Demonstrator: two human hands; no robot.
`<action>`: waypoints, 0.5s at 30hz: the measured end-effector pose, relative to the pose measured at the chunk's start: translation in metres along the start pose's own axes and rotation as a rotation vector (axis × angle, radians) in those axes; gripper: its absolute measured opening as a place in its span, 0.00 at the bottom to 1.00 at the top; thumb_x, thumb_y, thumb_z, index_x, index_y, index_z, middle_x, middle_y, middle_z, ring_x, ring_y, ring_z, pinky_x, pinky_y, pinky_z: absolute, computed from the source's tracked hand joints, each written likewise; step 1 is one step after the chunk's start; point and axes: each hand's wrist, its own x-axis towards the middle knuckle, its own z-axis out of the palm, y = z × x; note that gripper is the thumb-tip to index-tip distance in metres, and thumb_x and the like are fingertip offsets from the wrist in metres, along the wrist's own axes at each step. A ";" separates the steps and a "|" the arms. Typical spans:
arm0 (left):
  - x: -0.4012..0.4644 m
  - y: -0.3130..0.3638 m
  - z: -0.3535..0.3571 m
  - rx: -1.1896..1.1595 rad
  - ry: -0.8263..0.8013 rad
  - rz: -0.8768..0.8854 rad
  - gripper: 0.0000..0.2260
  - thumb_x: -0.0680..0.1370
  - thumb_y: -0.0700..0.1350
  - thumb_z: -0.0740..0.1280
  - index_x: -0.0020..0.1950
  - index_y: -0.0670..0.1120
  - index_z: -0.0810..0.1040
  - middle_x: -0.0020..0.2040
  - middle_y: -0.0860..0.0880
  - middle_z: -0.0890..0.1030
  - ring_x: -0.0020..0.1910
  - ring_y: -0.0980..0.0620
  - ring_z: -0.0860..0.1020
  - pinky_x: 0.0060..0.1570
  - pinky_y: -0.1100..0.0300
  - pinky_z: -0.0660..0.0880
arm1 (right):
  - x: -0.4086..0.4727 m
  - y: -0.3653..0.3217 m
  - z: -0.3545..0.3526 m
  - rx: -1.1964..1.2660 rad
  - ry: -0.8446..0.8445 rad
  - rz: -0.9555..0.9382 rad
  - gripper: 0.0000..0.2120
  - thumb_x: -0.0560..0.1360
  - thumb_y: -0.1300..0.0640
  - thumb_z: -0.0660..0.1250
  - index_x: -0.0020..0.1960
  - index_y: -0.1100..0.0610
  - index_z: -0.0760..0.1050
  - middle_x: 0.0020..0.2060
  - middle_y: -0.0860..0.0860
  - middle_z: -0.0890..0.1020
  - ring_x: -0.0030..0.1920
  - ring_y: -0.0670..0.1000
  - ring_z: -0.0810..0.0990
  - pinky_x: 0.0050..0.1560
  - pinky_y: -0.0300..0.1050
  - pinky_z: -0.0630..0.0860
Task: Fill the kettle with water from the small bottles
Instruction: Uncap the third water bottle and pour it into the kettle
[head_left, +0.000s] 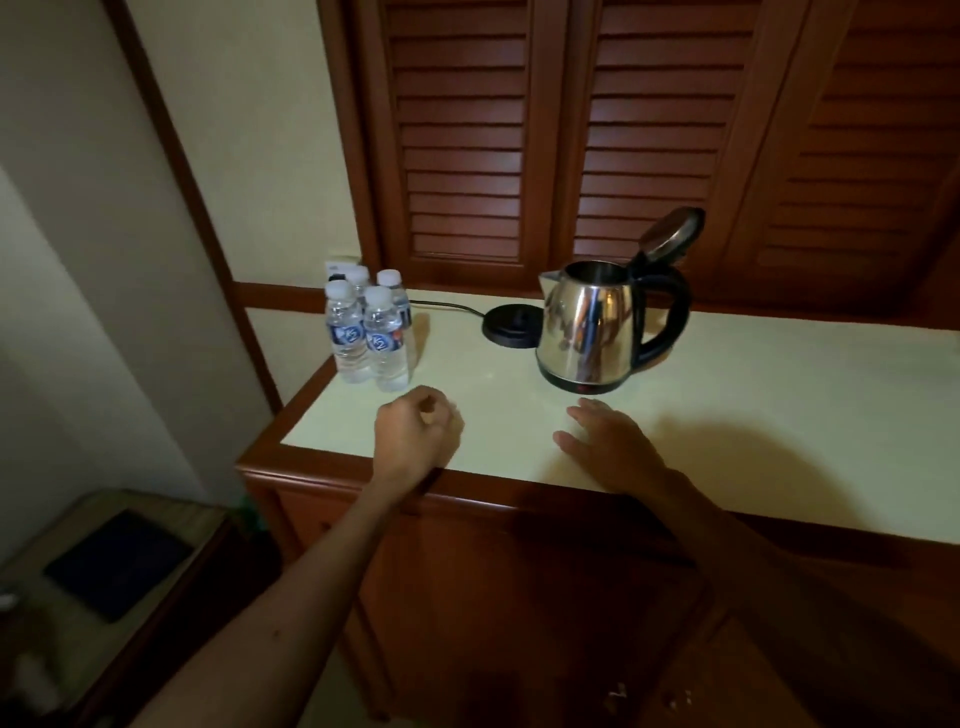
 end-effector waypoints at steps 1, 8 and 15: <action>0.005 -0.005 -0.005 -0.021 0.060 -0.062 0.09 0.78 0.45 0.68 0.53 0.43 0.84 0.49 0.47 0.85 0.49 0.49 0.82 0.53 0.57 0.78 | 0.001 0.001 0.001 -0.016 -0.002 0.008 0.28 0.79 0.39 0.56 0.75 0.51 0.63 0.77 0.50 0.61 0.76 0.51 0.58 0.74 0.51 0.54; 0.048 -0.016 -0.019 -0.117 0.222 -0.324 0.25 0.74 0.46 0.75 0.68 0.42 0.72 0.62 0.43 0.79 0.62 0.42 0.77 0.59 0.50 0.74 | 0.002 0.007 0.006 -0.058 -0.028 0.018 0.28 0.79 0.38 0.54 0.75 0.49 0.62 0.77 0.48 0.60 0.76 0.52 0.58 0.74 0.52 0.56; 0.074 -0.018 0.005 -0.103 0.140 -0.438 0.23 0.74 0.51 0.74 0.65 0.44 0.73 0.60 0.44 0.81 0.58 0.41 0.80 0.57 0.47 0.75 | 0.003 0.008 0.005 -0.059 -0.016 0.015 0.28 0.79 0.37 0.53 0.75 0.48 0.63 0.76 0.47 0.61 0.76 0.51 0.59 0.73 0.51 0.57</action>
